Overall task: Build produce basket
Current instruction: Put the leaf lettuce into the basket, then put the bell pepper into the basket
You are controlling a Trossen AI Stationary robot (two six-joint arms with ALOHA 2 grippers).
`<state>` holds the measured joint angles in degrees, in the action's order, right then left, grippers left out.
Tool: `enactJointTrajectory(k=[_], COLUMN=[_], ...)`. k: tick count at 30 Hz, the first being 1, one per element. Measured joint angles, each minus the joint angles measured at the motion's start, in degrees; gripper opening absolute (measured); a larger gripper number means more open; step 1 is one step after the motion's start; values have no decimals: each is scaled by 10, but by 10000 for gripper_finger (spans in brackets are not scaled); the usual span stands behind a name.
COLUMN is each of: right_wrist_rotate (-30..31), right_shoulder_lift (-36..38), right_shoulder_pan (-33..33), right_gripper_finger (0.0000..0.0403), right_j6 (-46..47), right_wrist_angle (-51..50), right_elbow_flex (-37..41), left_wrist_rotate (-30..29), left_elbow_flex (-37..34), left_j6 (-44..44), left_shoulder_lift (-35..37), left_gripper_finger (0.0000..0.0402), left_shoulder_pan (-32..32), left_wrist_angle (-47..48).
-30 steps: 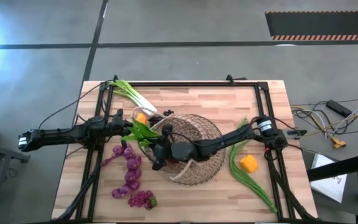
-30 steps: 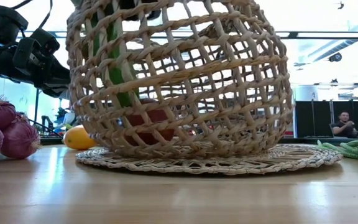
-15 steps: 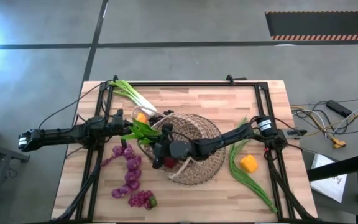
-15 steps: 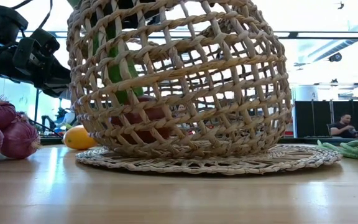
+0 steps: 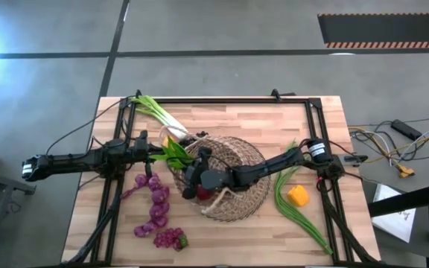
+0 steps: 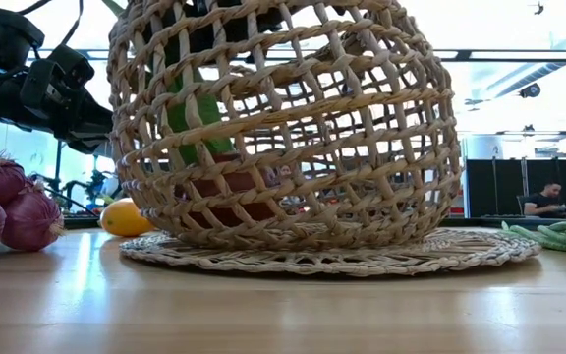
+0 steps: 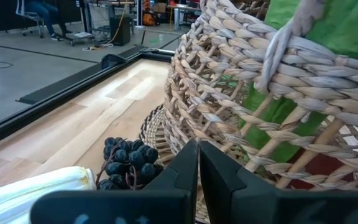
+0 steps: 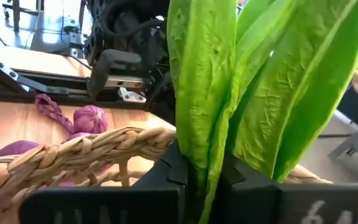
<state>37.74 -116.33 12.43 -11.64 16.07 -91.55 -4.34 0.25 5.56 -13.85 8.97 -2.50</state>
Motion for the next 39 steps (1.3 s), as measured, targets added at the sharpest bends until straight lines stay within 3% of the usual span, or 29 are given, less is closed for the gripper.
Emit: enactJointTrajectory(k=[8, 14, 17, 22, 27, 32, 39], right_wrist_rotate=[-4, -36, -40, -63, -65, -63, -46], right_shoulder_lift=[0, 5, 5, 5, 5, 5, 5], right_shoulder_pan=[0, 0, 1, 2, 5, 23, 97], right_gripper_finger=[13, 19, 50, 138, 206, 229, 219], right_j6=[35, 93, 94, 123, 150, 163, 193], right_wrist_angle=[-23, -110, -158, -269, -422, -516, -561], right_elbow_flex=[0, -24, -46, -105, -205, -302, -398], left_wrist_rotate=[0, 0, 0, 0, 0, 0, 0], left_elbow_flex=[0, 0, 0, 0, 0, 0, 0], left_j6=[0, 0, 0, 0, 0, 0, 0], left_shoulder_lift=[0, 0, 0, 0, 0, 0, 0], left_gripper_finger=[0, 0, 0, 0, 0, 0, 0], left_shoulder_pan=[0, 0, 0, 0, 0, 0, 0], left_wrist_angle=[0, 0, 0, 0, 0, 0, 0])
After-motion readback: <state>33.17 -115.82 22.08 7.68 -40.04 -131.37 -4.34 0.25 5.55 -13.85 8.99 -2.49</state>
